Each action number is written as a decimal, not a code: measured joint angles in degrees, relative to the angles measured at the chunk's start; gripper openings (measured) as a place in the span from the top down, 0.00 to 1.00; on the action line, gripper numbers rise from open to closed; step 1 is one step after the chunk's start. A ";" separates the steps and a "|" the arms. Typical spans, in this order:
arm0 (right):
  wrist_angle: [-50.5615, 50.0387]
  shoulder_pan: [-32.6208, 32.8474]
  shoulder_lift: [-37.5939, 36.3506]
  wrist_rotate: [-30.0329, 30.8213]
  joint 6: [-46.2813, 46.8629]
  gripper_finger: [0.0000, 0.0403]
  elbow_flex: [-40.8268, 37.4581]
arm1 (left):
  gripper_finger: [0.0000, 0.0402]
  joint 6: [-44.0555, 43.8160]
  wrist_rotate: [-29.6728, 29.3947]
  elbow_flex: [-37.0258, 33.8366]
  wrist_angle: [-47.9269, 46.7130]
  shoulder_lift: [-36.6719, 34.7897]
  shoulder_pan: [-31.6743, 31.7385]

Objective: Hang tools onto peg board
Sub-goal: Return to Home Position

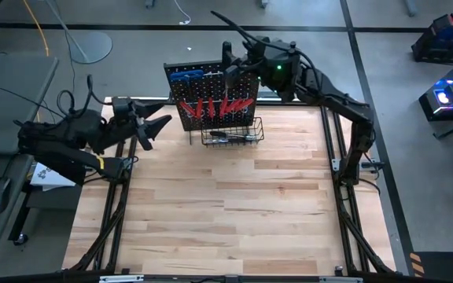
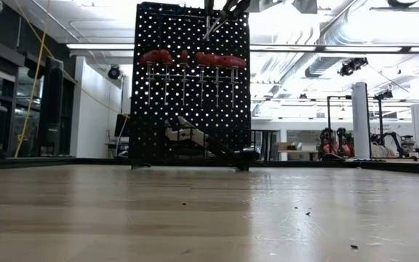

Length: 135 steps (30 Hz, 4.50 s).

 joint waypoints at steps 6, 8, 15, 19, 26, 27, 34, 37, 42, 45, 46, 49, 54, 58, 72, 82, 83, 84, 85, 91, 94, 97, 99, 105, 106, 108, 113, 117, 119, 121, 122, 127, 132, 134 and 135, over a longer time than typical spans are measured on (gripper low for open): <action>-3.11 0.00 -1.50 1.08 0.07 0.35 -0.02 | 0.29 0.15 -0.93 0.00 -0.15 -1.33 0.00; -3.85 0.00 -2.04 1.24 0.08 0.35 0.00 | 0.29 0.17 -1.00 0.00 -0.11 -1.64 0.00; -5.24 0.89 -3.39 2.17 0.07 0.35 0.00 | 0.29 1.16 -1.66 0.00 -0.32 -2.41 -0.01; -6.96 3.98 -5.04 -4.12 0.06 0.40 0.04 | 0.34 3.10 -0.91 0.00 -0.71 -3.31 0.00; -24.59 14.48 -5.04 -9.81 11.29 0.95 -1.78 | 0.93 0.94 5.68 -3.43 -5.51 -5.52 0.49; -26.55 15.97 -5.02 -10.89 14.23 0.95 -3.30 | 0.95 -0.68 7.75 -5.63 -4.33 -6.17 0.83; -30.45 25.15 -7.48 -16.61 33.36 1.00 -21.97 | 0.99 -6.57 22.83 -26.34 21.69 -11.06 3.36; -23.20 26.53 -11.86 -18.55 40.24 1.00 -30.23 | 1.00 -9.84 25.49 -33.51 27.84 -13.87 5.36; -12.37 26.48 -20.91 -15.96 46.32 1.00 -40.04 | 1.00 -12.81 28.28 -44.47 35.21 -20.54 7.76; -10.72 26.27 -25.55 -12.43 48.39 1.00 -42.71 | 1.00 -13.43 29.52 -50.86 41.68 -24.21 8.66; -11.02 26.27 -26.73 -11.15 48.95 1.00 -43.34 | 1.00 -14.10 29.52 -52.83 43.62 -25.16 8.89; -11.35 26.29 -29.69 -8.31 50.15 1.00 -44.38 | 1.00 -15.59 29.34 -58.31 48.31 -27.51 9.24; -14.44 26.35 -32.45 -7.60 49.52 1.00 -44.26 | 1.00 -15.14 29.32 -59.50 45.12 -28.96 9.40; -20.18 26.44 -32.79 -14.18 50.42 1.00 -45.38 | 1.00 -16.49 29.44 -59.52 42.49 -28.94 9.39; 48.92 17.47 -47.54 -33.24 37.71 1.00 -99.57 | 1.00 -17.91 29.50 -59.52 41.45 -28.87 9.27; 79.71 8.41 -54.78 -44.27 32.65 1.00 -124.00 | 1.00 -17.91 29.50 -59.49 39.73 -28.29 9.27; 80.41 8.44 -55.43 -44.26 32.48 1.00 -125.26 | 1.00 -17.91 29.50 -59.49 39.54 -28.25 9.27; 81.12 8.59 -56.17 -44.22 32.25 1.00 -126.41 | 1.00 -17.91 29.50 -59.49 39.54 -28.09 9.27; 81.25 8.83 -56.83 -43.85 31.65 1.00 -127.30 | 1.00 -17.91 29.50 -59.49 39.55 -27.98 9.27; 78.27 10.09 -58.25 -43.08 22.51 1.00 -130.98 | 1.00 -17.91 29.50 -59.49 38.97 -27.65 9.27; 72.07 10.66 -58.37 -42.83 15.20 1.00 -130.84 | 1.00 -17.91 29.50 -59.49 38.25 -27.63 9.25; 65.43 10.60 -58.37 -39.95 10.36 1.00 -130.84 | 1.00 -17.91 29.50 -59.49 37.81 -27.44 9.25; 61.39 10.58 -58.37 -38.84 9.58 1.00 -130.84 | 1.00 -17.91 29.50 -59.49 37.31 -27.42 9.25; 50.65 10.60 -58.37 -38.61 9.52 1.00 -130.84 | 1.00 -17.91 29.50 -59.49 36.65 -27.41 9.25; 48.96 10.62 -58.51 -38.61 9.52 1.00 -130.83 | 1.00 -17.91 29.50 -59.49 36.67 -27.41 9.25; 44.29 10.62 -61.25 -38.59 9.52 1.00 -130.99 | 1.00 -17.91 29.48 -59.49 36.65 -27.41 9.25; 34.87 10.64 -73.15 -37.76 9.52 1.00 -130.81 | 1.00 -17.91 29.49 -59.48 36.06 -27.44 9.25; 34.96 10.64 -82.67 -37.19 9.50 1.00 -130.81 | 1.00 -17.91 29.49 -59.43 35.58 -27.50 9.25; 34.86 10.64 -86.72 -37.19 9.50 1.00 -130.81 | 1.00 -17.91 29.50 -59.43 35.25 -27.50 9.25; 34.83 10.64 -90.68 -37.21 9.51 1.00 -130.81 | 1.00 -17.91 29.50 -59.43 35.24 -27.50 9.25; 34.84 10.64 -92.49 -37.21 9.50 1.00 -130.81 | 1.00 -17.91 29.50 -59.43 35.20 -27.50 9.25; 34.83 10.63 -100.99 -37.23 9.52 1.00 -130.81 | 1.00 -17.91 29.50 -59.43 34.80 -27.54 9.25; 36.39 10.66 -105.30 -37.28 9.52 1.00 -130.79 | 1.00 -17.91 29.50 -59.43 34.48 -27.84 9.25; 36.69 10.69 -105.30 -37.30 9.52 1.00 -130.79 | 1.00 -17.91 29.48 -59.43 33.85 -27.79 9.25; 36.69 10.69 -105.30 -37.30 9.52 1.00 -130.84 | 1.00 -17.91 29.50 -59.43 33.87 -27.81 9.25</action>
